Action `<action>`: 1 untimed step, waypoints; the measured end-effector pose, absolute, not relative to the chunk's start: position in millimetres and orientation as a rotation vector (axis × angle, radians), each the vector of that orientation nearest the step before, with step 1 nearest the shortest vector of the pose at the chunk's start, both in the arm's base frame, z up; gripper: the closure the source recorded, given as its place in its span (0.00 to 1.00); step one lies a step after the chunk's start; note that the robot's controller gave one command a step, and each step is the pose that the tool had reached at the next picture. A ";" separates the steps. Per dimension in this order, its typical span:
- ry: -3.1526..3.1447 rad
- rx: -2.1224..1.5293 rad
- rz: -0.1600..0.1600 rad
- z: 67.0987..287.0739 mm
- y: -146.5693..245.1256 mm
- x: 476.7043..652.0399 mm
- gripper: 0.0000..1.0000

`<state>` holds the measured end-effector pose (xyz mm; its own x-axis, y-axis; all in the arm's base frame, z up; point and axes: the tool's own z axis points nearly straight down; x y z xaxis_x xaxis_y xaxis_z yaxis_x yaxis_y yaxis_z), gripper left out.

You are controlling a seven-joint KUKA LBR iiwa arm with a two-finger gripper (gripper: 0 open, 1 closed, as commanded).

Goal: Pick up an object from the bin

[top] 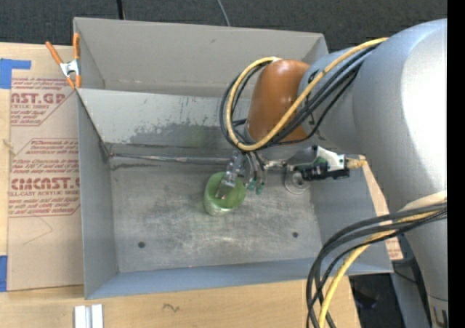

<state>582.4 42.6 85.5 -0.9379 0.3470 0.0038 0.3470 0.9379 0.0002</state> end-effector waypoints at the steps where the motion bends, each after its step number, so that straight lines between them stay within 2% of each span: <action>1: -3.122 -0.429 -0.003 235.3 34.6 556.7 1.00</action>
Offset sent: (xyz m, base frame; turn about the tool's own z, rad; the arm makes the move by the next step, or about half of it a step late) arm -0.0271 -0.0089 0.1450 -0.0793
